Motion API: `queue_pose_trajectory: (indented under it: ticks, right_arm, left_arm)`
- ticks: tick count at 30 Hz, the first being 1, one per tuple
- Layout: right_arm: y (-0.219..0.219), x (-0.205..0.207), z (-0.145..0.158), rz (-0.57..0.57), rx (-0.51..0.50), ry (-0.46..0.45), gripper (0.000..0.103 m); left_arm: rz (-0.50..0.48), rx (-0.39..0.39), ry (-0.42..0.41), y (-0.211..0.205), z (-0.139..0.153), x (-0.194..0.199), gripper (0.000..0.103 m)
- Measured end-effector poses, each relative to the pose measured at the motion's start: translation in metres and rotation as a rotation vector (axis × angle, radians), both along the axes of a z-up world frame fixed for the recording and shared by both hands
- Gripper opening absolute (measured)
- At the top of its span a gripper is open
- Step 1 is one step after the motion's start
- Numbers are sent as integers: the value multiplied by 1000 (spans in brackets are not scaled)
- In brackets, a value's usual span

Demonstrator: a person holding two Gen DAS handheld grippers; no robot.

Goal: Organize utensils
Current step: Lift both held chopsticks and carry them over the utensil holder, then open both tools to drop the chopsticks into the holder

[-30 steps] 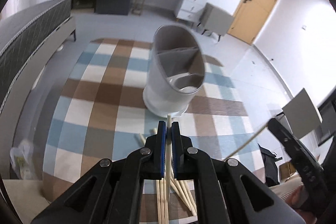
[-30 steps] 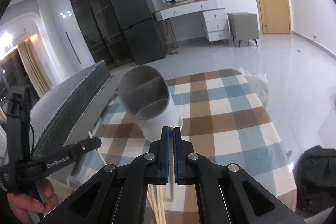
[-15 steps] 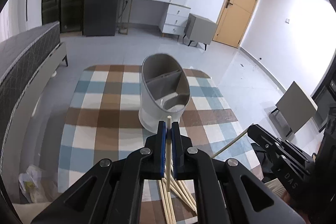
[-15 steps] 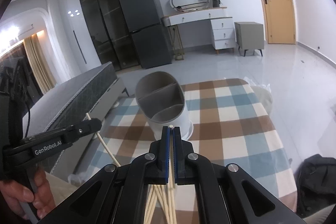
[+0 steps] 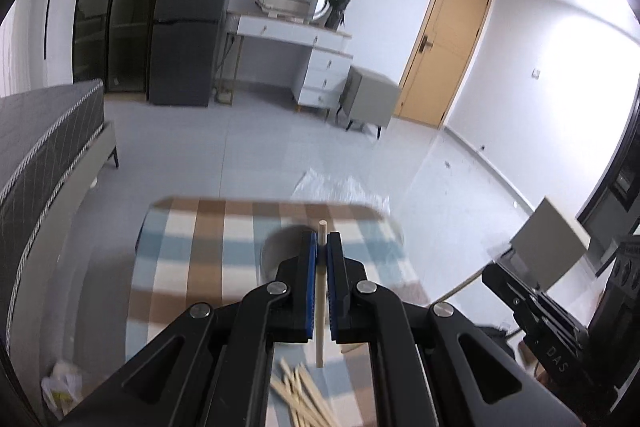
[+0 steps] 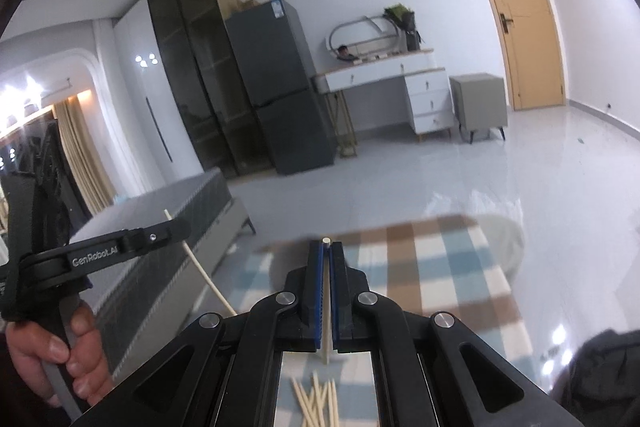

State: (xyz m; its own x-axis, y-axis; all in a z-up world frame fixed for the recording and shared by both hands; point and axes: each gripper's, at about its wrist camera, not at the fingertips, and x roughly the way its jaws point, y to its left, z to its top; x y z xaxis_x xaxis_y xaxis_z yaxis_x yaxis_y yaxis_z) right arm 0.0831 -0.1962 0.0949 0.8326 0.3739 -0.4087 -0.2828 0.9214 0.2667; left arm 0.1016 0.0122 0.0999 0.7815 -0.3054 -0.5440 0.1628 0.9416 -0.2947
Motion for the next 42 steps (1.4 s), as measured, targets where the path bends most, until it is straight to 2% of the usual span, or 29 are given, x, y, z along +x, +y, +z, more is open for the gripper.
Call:
queue_pose_trajectory:
  ticks: [6,9,13,21,28,30,33,35,36,37,38,39,42]
  right_arm:
    - [11,40,34,36,-10,-42,2]
    - [17,64,43,54,-1,-47,2]
    - [26,94,42,70,15,-38,2]
    - [40,135,15,135,4,-7,2]
    - [55,141,-13,228,-71,49,2]
    - [63,142,-21,252,-103,66,3]
    - [70,140,-28,289,-120,93,5]
    - [68,139,-28,285,-113,97,5]
    - [66,137,-27,280,-105,97,6]
    - [63,137,-26,268,-104,99,16]
    - [58,133,-25,255,-96,99,29]
    - [53,129,-23,245,-79,95,34]
    - [41,118,-18,217,-54,82,38]
  left_arm:
    - [12,14,-81,2,24,36,1]
    - [11,46,-123,0,24,52,1]
    - [14,71,-136,3,13,68,1]
    - [15,64,-82,11,-22,84,1]
    - [-19,56,-8,7,-37,90,1]
    - [-23,46,31,8,-39,93,1]
    - [-41,24,145,6,-43,101,1]
    - [-34,15,197,6,-43,103,6]
    - [-19,2,218,9,-41,101,17]
    - [0,-11,218,12,-38,99,32]
    - [26,-29,207,17,-34,94,39]
    - [48,-47,186,22,-28,86,49]
    - [80,-39,156,28,-18,71,60]
